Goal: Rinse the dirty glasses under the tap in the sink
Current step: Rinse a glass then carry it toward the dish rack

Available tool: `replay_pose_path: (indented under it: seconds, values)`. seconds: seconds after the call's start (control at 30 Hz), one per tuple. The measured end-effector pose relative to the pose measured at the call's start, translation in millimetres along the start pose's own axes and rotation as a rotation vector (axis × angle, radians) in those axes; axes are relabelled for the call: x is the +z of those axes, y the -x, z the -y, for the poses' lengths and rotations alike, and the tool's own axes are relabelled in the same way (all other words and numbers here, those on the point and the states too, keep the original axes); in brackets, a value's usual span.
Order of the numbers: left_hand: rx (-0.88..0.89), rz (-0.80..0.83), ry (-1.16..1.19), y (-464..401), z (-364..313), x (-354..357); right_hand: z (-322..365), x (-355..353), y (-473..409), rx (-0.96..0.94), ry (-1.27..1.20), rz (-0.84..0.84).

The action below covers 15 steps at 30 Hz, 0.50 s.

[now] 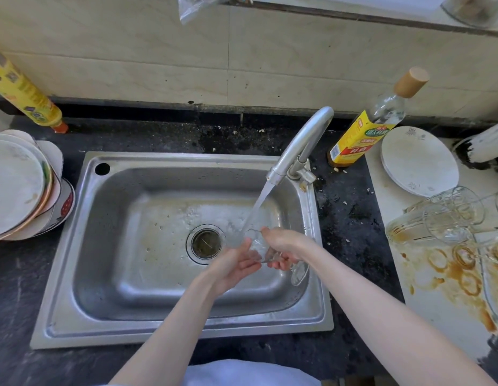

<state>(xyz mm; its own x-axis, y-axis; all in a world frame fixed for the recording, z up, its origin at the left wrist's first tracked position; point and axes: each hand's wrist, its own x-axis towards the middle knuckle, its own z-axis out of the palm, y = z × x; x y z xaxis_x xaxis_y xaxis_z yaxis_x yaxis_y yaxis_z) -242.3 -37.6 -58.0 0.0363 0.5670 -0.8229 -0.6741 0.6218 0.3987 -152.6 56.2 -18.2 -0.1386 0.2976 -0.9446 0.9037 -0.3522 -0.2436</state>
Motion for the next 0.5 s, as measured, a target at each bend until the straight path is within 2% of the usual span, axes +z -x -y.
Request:
replay_pose_path:
  seconds: [0.1, 0.2, 0.33, 0.43, 0.5]
  values:
    - [0.044, -0.015, 0.031, 0, -2, -4, -3, 2, -2, -0.036, -0.009, -0.048]
    - [0.247, -0.025, 0.018, 5, -8, -10, -4, 10, -8, -0.248, -0.165, -0.167]
    - [0.548, -0.076, -0.238, 20, -23, -8, -2, 22, -13, -0.494, -0.603, -0.215]
    - [0.706, -0.068, -0.341, 27, -32, -5, 3, 26, -11, -0.617, -0.726, -0.161]
    - [0.862, -0.095, -0.492, 29, -34, -7, 5, 26, -10, -0.647, -0.758, -0.138]
